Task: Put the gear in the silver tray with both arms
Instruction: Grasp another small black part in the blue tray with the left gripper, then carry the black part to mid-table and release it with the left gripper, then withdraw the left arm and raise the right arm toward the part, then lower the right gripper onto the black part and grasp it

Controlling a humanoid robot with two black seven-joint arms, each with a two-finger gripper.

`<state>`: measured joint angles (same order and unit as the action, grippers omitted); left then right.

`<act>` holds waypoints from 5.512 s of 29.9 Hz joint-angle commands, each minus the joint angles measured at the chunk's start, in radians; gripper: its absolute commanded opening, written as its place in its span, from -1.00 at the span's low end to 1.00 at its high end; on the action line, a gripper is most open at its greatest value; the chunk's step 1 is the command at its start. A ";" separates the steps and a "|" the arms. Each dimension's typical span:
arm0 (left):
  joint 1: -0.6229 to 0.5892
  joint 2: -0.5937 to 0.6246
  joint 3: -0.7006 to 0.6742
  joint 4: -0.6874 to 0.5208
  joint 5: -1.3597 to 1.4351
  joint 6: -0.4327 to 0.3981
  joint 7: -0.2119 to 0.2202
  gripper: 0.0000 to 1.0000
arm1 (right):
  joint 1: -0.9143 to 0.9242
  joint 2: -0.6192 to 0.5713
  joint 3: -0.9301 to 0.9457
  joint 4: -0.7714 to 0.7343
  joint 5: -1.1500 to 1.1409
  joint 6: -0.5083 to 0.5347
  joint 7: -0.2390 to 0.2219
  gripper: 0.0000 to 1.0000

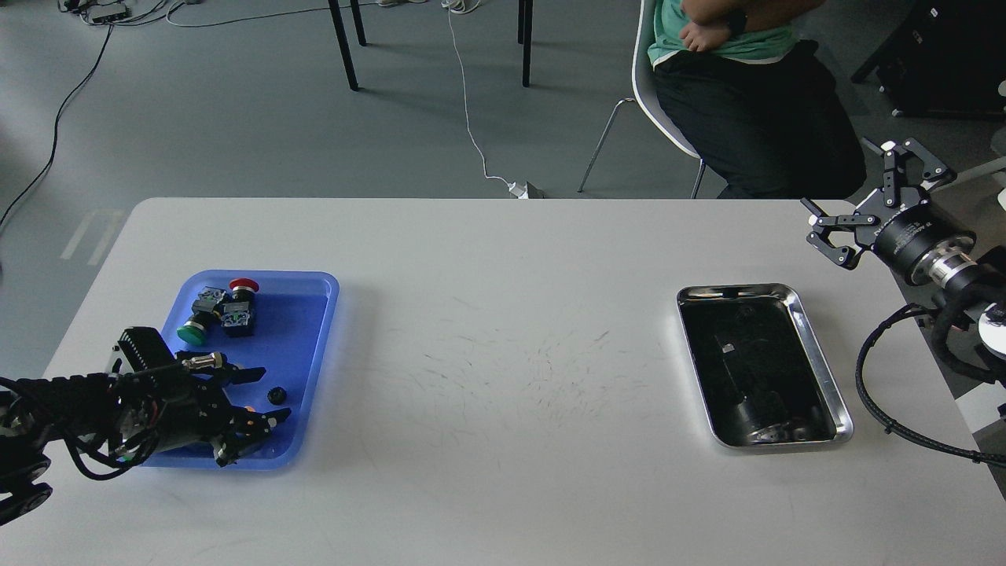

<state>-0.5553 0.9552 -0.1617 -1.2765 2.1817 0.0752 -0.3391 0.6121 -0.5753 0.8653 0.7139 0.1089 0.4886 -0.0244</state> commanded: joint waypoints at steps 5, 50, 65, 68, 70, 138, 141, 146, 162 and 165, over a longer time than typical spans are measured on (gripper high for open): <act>-0.002 -0.007 0.014 0.015 0.000 -0.005 0.000 -0.21 | 0.000 0.000 0.001 0.003 0.000 0.000 0.000 0.92; -0.307 -0.238 -0.010 -0.236 0.000 -0.268 0.054 -0.74 | 0.014 -0.031 0.001 0.003 -0.001 0.000 0.000 0.93; -0.316 -0.795 -0.002 0.130 0.000 -0.322 0.100 -0.74 | 0.015 -0.035 0.004 -0.002 0.000 0.000 0.000 0.93; -0.311 -0.854 0.001 0.204 0.000 -0.308 0.095 -0.74 | 0.015 -0.035 0.006 -0.002 0.000 0.000 0.000 0.94; -0.311 -0.881 0.004 0.244 0.000 -0.301 0.092 -0.74 | 0.014 -0.037 0.006 -0.002 0.000 0.000 0.000 0.93; -0.449 -0.732 -0.291 0.313 -0.834 -0.034 0.107 0.88 | 0.041 -0.037 -0.042 0.260 -0.175 -0.045 -0.002 0.94; -0.436 -0.633 -0.350 0.309 -1.076 -0.034 0.114 0.90 | 0.044 -0.043 -0.045 0.317 -0.242 -0.062 -0.003 0.94; -0.393 -0.465 -0.360 0.309 -1.500 -0.045 0.101 0.93 | 0.106 -0.106 -0.155 0.435 -0.423 -0.067 -0.011 0.94; -0.213 -0.339 -0.467 0.309 -1.923 -0.262 0.098 0.95 | 0.851 -0.052 -1.089 0.647 -0.961 -0.076 -0.109 0.95; -0.189 -0.332 -0.470 0.309 -1.921 -0.262 0.097 0.95 | 0.893 0.001 -1.180 0.651 -0.986 -0.067 -0.114 0.95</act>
<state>-0.7665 0.6170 -0.6270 -0.9672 0.2608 -0.1853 -0.2399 1.4609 -0.6225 -0.2287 1.3590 -0.8455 0.4129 -0.1304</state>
